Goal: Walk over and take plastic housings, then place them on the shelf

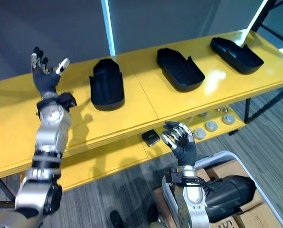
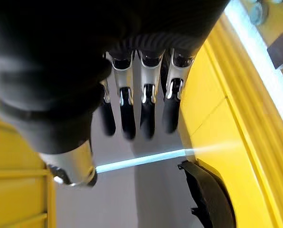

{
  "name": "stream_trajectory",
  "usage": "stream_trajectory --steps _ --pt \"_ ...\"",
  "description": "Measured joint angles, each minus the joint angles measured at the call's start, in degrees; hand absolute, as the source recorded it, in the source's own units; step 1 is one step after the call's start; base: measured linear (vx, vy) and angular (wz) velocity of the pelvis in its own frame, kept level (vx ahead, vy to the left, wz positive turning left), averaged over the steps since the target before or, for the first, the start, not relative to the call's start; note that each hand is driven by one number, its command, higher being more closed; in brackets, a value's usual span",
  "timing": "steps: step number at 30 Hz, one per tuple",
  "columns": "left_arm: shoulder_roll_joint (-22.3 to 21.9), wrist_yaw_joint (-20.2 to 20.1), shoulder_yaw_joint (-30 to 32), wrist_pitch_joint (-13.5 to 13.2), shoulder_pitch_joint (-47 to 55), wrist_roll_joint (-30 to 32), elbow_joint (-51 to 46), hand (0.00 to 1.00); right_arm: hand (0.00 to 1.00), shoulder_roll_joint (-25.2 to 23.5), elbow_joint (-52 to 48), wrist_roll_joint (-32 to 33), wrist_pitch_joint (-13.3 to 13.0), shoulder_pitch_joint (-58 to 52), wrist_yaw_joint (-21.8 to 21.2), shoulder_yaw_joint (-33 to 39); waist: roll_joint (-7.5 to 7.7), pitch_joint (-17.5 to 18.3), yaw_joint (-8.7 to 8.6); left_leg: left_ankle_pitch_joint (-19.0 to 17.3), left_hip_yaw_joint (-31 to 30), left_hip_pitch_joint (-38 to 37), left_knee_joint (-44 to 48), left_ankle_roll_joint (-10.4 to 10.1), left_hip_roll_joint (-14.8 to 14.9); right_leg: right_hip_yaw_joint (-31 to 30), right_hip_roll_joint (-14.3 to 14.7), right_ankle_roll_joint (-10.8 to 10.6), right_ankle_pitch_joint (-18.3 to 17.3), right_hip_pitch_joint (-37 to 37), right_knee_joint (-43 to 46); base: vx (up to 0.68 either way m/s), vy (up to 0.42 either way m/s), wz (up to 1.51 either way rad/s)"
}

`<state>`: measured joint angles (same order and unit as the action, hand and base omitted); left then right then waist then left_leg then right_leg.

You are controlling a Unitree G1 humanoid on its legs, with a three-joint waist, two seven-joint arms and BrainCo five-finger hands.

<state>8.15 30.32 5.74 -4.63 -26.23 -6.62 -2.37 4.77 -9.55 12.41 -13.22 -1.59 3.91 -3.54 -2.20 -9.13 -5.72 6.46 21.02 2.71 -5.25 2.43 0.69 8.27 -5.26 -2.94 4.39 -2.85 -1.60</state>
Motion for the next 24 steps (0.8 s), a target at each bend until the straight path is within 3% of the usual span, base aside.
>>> stream_trajectory --steps 4,10,19,24 --pt "-6.4 0.8 -1.7 -3.3 18.0 3.7 -12.4 0.0 1.0 -0.2 6.7 -2.4 0.0 4.1 1.5 -2.5 -0.42 0.3 2.05 0.2 -1.5 0.4 0.0 -0.4 0.0 1.5 -0.1 -0.1 -0.6 0.4 0.0 -0.08 -0.004 0.21" --pt "-8.7 -2.1 -6.2 -8.4 34.6 4.6 -19.7 0.0 1.0 -1.3 15.6 -4.0 -0.2 10.0 4.6 -4.4 -0.67 1.4 4.42 1.2 -4.6 4.1 0.0 -0.5 -0.5 5.4 -0.6 -0.1 -0.5 -1.3 -0.2 -0.05 0.007 0.33" --pt "-9.5 -6.2 -6.8 -11.2 42.3 -2.5 -19.6 0.0 1.0 -0.9 29.0 -4.9 -0.1 26.9 9.4 -2.8 -1.05 0.7 8.06 2.5 -8.7 6.5 0.1 0.2 -1.2 9.8 -1.1 -0.1 -0.4 -1.7 -0.1 0.01 0.013 0.27" --pt "-9.6 -8.5 -9.7 -12.3 42.7 -4.6 -19.5 0.0 1.0 1.2 34.4 -6.3 -0.1 37.7 13.3 1.3 -2.64 -1.8 9.62 3.2 -10.7 8.1 0.1 0.5 -1.6 11.7 -1.4 -0.3 -0.7 -2.3 0.1 -0.01 0.007 0.21"
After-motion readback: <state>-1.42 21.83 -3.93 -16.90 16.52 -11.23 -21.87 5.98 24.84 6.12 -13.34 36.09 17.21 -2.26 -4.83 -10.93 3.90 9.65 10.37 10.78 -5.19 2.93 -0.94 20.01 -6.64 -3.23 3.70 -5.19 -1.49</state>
